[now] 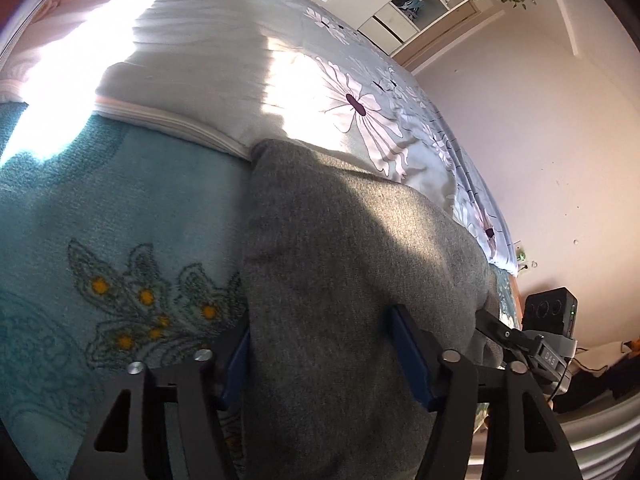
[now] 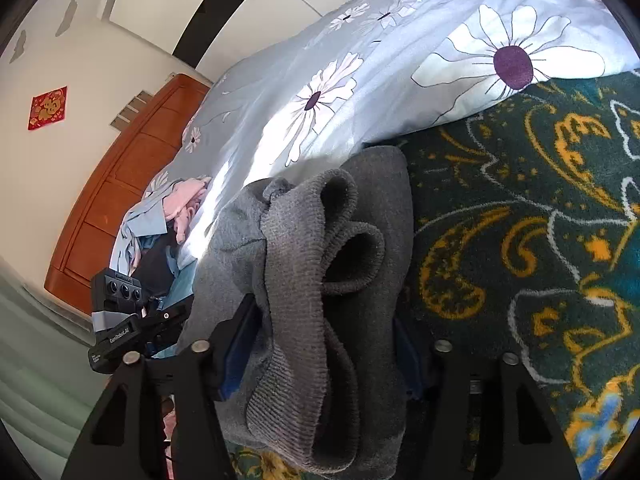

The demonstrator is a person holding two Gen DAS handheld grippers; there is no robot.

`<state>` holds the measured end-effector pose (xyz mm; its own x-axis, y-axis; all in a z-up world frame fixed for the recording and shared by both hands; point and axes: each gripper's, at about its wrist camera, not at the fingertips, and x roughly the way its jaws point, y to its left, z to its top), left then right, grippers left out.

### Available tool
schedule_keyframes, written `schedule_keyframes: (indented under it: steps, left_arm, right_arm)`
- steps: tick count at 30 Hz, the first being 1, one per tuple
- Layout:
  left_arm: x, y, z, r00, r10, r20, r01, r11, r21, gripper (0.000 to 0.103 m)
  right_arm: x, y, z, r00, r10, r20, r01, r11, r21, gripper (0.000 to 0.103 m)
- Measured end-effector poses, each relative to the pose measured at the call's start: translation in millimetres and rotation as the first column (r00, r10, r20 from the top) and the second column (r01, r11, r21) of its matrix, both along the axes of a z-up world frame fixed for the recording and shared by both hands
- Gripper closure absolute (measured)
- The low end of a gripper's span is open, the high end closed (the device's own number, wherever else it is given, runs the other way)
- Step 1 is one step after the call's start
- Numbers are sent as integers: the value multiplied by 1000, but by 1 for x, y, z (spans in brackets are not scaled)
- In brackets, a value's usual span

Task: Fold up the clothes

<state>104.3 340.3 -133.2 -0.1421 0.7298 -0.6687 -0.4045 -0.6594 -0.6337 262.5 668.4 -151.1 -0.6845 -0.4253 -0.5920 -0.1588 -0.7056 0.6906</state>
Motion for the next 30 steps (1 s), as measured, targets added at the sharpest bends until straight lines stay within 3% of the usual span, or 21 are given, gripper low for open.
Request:
schedule_keyframes:
  steps: [1, 3, 6, 11, 16, 22, 30]
  left_arm:
    - [0, -1, 0, 1000, 2, -1, -2, 1000, 7, 53]
    - [1, -2, 3, 1000, 7, -10, -6, 1000, 12, 71]
    - [6, -1, 10, 999, 4, -46, -4, 1000, -4, 83]
    - [27, 8, 38, 988, -19, -150, 12, 999, -47, 86]
    - [49, 36, 71, 974, -91, -208, 86, 996, -34, 86]
    - [66, 125, 101, 948, -205, -245, 208, 978, -12, 86]
    - [89, 272, 97, 924, -324, -202, 333, 943, 14, 86]
  right_arm:
    - [0, 0, 0, 1000, 2, 1, -2, 1000, -1, 53]
    - [-1, -2, 2, 1000, 3, 5, -3, 1000, 5, 59]
    - [-1, -4, 10, 1000, 8, -6, -8, 1000, 5, 69]
    - [4, -1, 31, 999, 26, -39, -26, 1000, 0, 74]
    - [27, 28, 55, 996, 20, -81, -20, 1000, 6, 74]
    - [66, 99, 89, 997, -15, -81, 21, 997, 79, 74]
    - [110, 220, 126, 994, -107, -23, 109, 975, 193, 74]
